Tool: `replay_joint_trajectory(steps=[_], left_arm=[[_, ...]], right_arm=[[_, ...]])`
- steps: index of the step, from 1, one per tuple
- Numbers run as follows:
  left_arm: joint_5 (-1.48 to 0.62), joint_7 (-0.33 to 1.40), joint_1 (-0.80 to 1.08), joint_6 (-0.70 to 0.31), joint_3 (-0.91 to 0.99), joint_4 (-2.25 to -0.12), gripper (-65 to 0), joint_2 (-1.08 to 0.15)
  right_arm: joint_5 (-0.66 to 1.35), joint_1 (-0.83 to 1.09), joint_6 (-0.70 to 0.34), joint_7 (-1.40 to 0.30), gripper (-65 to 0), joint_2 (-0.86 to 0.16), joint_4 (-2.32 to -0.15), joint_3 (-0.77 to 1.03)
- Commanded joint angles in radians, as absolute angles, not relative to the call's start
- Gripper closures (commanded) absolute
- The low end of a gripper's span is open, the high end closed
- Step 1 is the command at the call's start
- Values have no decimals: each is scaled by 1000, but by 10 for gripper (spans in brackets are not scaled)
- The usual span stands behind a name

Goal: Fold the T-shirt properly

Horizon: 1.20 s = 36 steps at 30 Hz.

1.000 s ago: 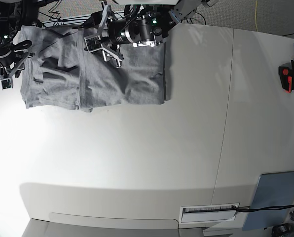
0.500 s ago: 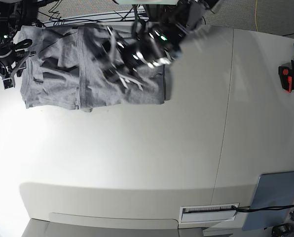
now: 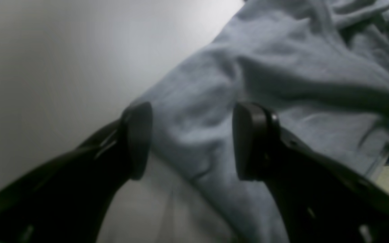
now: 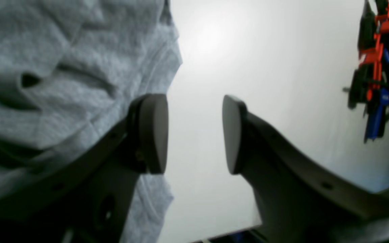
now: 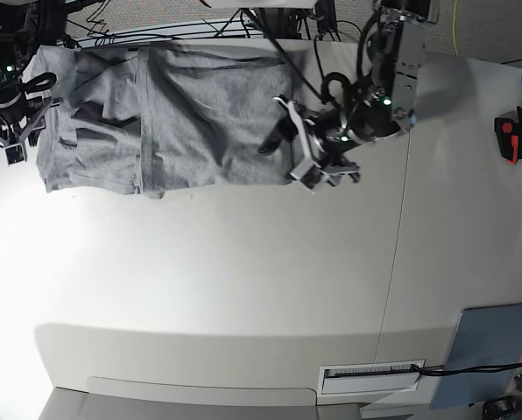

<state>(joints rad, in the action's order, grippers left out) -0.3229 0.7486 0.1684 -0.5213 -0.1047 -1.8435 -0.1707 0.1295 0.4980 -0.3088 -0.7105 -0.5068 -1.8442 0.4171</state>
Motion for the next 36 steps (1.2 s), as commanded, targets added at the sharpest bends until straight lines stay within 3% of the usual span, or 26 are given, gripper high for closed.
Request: replay_joint_trajectory(steps=[1, 7, 8, 12, 15, 17, 22, 26, 30, 33, 36], left_arm=[[-345, 727, 155, -525, -94, -1862, -378, -181], [-345, 726, 155, -525, -78, -1862, -377, -200], [-345, 726, 155, -525, -78, -1862, -378, -200], [-345, 725, 155, -525, -78, -1862, -377, -200], [-345, 725, 155, -525, -78, -1862, -377, -200], [-345, 725, 155, -525, -78, -1862, -378, -200], [-345, 725, 155, -525, -78, -1862, -377, -199], [-345, 726, 155, -525, -78, -1862, -378, -200], [-345, 726, 155, -525, -78, -1862, -377, -200], [-345, 726, 155, -525, -78, -1862, -378, -200], [-345, 726, 155, -525, -78, -1862, -378, -200]], right_arm=[[134, 495, -303, -676, -263, -527, -1858, 427], [272, 490, -273, -788, -261, -526, -1857, 427], [272, 490, -266, -786, -243, -526, -1857, 427], [269, 481, -257, -780, -39, -526, -1857, 427], [262, 479, -258, -776, -30, -526, -1857, 427], [262, 480, -258, -779, -73, -526, -1857, 427], [262, 480, -376, -777, -350, -526, -1857, 427], [294, 479, -353, -788, -366, -525, -1857, 427], [327, 473, -205, -917, -366, -524, -1850, 431], [345, 455, -207, -912, -366, -524, -1787, 453], [430, 406, -281, -932, -366, -524, -1666, 484]])
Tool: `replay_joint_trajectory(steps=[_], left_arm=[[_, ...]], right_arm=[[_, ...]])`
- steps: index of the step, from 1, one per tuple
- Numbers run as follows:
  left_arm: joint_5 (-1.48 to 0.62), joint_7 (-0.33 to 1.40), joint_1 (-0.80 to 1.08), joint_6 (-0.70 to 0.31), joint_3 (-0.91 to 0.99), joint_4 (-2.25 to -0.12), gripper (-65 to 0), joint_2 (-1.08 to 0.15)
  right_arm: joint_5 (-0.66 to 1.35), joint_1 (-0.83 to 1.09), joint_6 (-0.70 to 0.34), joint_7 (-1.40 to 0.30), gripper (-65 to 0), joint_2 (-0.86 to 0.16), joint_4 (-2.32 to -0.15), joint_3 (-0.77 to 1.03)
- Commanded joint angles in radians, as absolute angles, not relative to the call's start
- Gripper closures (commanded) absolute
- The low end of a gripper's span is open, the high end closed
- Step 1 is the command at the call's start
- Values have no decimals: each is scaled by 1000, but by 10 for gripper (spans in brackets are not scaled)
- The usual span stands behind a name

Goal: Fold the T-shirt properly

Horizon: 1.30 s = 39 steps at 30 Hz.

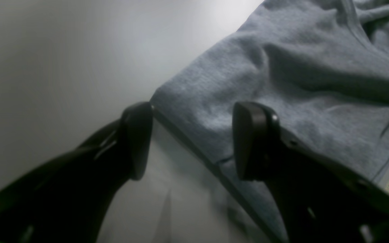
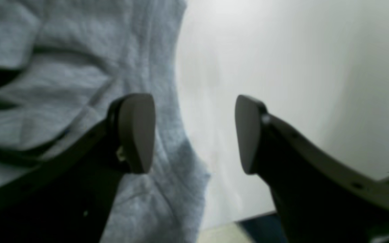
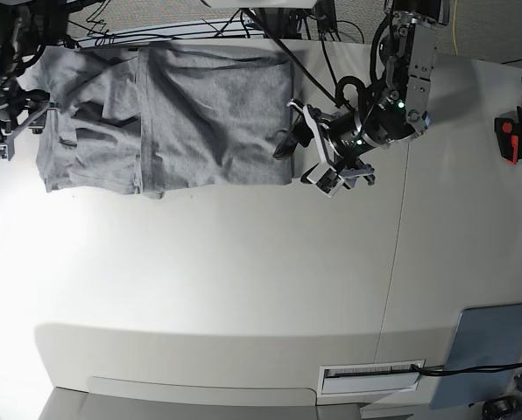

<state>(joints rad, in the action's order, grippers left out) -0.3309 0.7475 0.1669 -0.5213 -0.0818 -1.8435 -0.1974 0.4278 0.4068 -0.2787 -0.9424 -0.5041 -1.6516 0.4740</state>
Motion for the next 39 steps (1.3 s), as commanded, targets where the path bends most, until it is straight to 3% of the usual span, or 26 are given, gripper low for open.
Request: replay_joint_trajectory(steps=[1, 16, 22, 39], left_arm=[[-345, 727, 155, -525, -78, -1862, -378, -200], [-345, 729, 155, -525, -78, -1862, -377, -200], [-344, 729, 155, -525, -78, -1862, -377, -200], [-345, 733, 155, -525, -78, -1862, -377, -200]], right_arm=[[458, 385, -304, -951, -366, -524, -1627, 490], [634, 282, -462, -1027, -366, -524, -1415, 495], [712, 282, -464, -1042, -366, -529, -1423, 537], [647, 264, -462, -1021, -365, -523, -1412, 551]])
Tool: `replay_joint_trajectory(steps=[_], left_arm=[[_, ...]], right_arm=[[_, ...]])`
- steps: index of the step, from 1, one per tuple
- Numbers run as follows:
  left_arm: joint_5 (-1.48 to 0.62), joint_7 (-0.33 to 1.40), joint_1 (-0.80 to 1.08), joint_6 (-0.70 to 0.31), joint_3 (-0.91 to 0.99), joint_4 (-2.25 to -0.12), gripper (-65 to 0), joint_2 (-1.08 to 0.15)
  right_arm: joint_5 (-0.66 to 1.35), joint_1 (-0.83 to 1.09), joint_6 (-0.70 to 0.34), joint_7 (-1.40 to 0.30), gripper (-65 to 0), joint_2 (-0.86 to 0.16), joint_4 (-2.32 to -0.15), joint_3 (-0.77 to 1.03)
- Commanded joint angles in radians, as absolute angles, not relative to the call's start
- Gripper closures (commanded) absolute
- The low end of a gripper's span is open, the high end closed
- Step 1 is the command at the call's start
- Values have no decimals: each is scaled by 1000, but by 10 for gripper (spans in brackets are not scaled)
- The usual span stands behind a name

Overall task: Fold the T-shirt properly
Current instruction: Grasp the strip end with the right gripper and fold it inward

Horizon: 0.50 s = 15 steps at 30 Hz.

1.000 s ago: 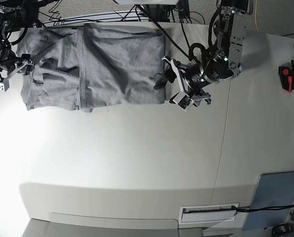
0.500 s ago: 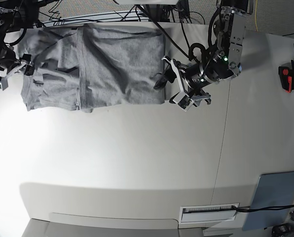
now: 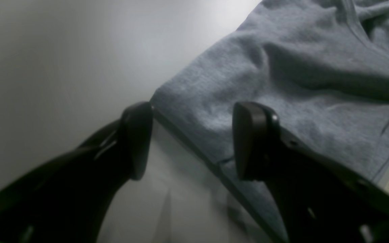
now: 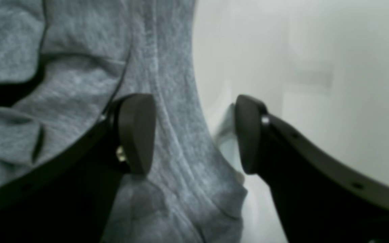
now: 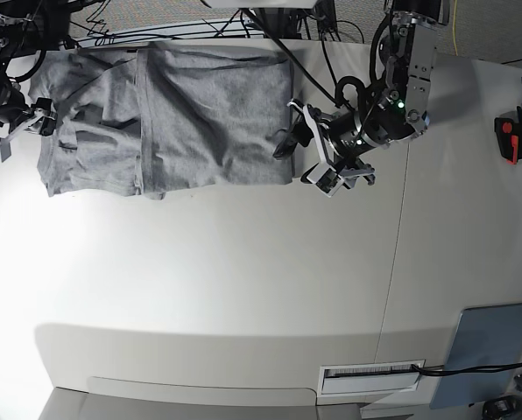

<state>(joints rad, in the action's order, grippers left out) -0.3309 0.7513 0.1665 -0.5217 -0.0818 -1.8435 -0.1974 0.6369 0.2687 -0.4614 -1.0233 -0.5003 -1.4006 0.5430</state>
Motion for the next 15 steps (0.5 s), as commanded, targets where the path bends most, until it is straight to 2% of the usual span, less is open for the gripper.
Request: replay_joint_trajectory(steps=[1, 9, 15], left_arm=[[-345, 733, 155, -525, -78, -1862, -377, -200], [-345, 733, 155, -525, -78, -1862, -378, -200], [-345, 733, 155, -525, -78, -1862, -377, -200]], right_arm=[[651, 265, -463, -1029, -365, -519, -1412, 551], [695, 266, -494, -1054, -365, -449, -1412, 549], [793, 266, -496, -1085, -365, -440, -1412, 549]])
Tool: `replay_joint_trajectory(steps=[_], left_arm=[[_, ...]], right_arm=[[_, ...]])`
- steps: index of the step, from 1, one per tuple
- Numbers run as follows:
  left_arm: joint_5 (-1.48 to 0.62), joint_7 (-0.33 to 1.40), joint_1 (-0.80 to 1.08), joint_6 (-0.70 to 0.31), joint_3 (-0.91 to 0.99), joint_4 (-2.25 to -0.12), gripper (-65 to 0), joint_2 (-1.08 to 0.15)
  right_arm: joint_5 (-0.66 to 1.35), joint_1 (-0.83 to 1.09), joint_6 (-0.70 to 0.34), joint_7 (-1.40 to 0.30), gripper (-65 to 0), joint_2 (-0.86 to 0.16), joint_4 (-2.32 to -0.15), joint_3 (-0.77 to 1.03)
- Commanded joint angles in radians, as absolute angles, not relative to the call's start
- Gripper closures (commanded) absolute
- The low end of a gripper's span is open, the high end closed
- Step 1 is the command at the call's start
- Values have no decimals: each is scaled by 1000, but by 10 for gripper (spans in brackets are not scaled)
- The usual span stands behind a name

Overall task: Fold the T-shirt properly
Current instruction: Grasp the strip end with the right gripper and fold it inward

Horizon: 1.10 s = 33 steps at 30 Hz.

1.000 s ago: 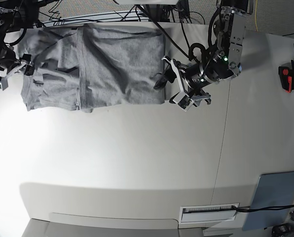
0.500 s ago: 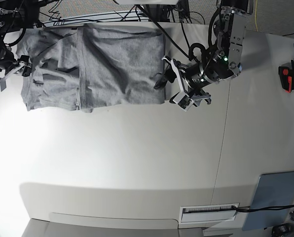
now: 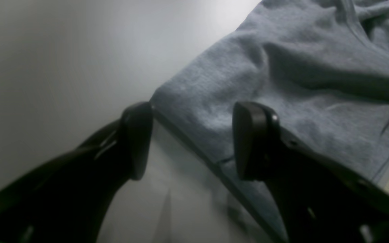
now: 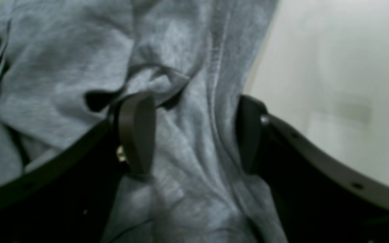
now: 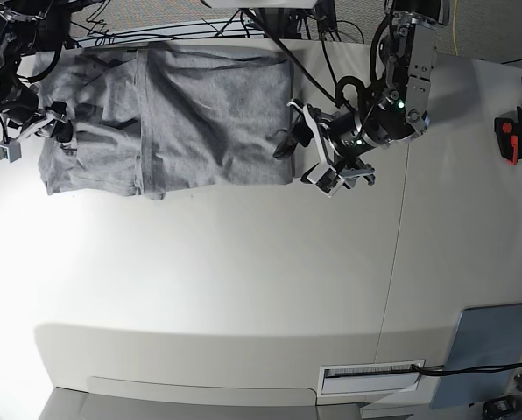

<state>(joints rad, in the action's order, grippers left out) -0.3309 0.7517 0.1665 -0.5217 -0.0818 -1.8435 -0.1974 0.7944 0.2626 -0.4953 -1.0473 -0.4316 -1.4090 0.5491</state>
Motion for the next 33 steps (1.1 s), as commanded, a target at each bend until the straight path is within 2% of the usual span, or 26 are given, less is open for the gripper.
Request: replay_joint_trajectory(steps=[1, 23, 27, 31, 33], left_arm=[[-345, 733, 155, -525, -78, -1862, -377, -200], [-345, 733, 155, -525, -78, -1862, -377, -200], [-345, 733, 155, -525, -78, -1862, -377, -200], [-344, 734, 155, -525, -78, -1862, -377, -200], [-344, 734, 155, -525, -78, -1862, -377, -200]], right_arm=[[797, 266, -498, -1089, -365, -440, -1412, 549], [875, 266, -531, -1142, -362, -435, -1412, 549], [874, 266, -562, -1141, -257, -400, -1412, 549], [871, 266, -562, -1116, -244, -373, -1412, 549], [870, 266, -562, -1114, -192, -375, -1412, 549]])
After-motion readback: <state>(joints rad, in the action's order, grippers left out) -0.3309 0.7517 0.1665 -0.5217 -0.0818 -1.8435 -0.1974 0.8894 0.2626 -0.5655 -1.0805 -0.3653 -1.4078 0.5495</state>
